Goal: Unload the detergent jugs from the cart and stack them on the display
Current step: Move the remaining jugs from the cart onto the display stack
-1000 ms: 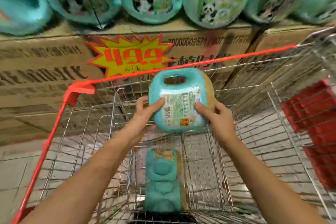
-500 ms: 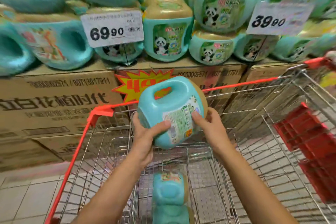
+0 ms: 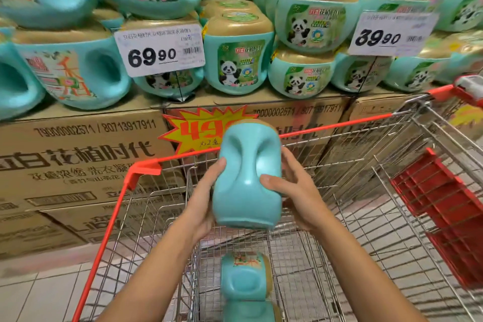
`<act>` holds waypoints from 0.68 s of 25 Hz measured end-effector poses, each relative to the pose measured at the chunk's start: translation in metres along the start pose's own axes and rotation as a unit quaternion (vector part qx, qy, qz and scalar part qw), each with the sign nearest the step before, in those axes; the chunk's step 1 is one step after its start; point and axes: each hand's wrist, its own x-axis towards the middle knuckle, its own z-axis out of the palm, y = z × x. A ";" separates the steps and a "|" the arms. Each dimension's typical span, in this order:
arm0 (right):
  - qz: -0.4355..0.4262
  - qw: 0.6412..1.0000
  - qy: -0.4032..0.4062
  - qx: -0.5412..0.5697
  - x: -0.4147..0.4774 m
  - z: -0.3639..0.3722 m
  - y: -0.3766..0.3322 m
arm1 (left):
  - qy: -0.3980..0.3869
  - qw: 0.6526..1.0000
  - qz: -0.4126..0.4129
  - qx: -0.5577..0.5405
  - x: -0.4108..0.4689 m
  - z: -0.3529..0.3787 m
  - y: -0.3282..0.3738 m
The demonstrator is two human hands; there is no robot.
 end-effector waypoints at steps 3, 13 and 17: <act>-0.023 0.998 -0.047 -0.028 0.002 -0.002 -0.003 | -0.011 1.000 -0.011 -0.022 0.001 0.006 -0.006; -0.056 0.981 0.040 -0.181 -0.018 0.000 -0.002 | 0.039 0.983 0.171 0.056 0.004 0.016 -0.025; -0.045 0.989 0.083 -0.111 -0.017 -0.019 -0.003 | 0.067 0.984 0.142 0.085 0.007 -0.007 -0.018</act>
